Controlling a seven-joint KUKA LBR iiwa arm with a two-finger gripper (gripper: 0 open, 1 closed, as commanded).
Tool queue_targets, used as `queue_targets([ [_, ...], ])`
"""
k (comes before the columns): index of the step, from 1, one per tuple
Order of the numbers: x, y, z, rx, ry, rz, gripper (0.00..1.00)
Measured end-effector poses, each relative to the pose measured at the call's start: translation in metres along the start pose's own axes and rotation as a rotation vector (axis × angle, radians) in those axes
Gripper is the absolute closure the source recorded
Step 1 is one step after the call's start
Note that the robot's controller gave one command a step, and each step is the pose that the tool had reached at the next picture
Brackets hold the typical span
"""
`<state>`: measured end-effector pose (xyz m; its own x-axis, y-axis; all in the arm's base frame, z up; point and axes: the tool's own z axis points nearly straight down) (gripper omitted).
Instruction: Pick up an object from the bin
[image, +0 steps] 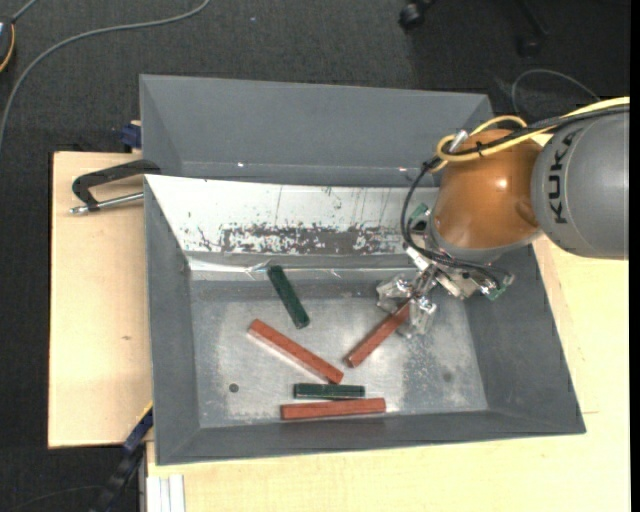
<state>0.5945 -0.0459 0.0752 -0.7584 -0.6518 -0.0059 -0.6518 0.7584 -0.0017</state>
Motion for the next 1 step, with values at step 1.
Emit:
queue_targets([
  [1,0.0014,0.0052,-0.1516,0.002,-0.001,-0.08,1.0],
])
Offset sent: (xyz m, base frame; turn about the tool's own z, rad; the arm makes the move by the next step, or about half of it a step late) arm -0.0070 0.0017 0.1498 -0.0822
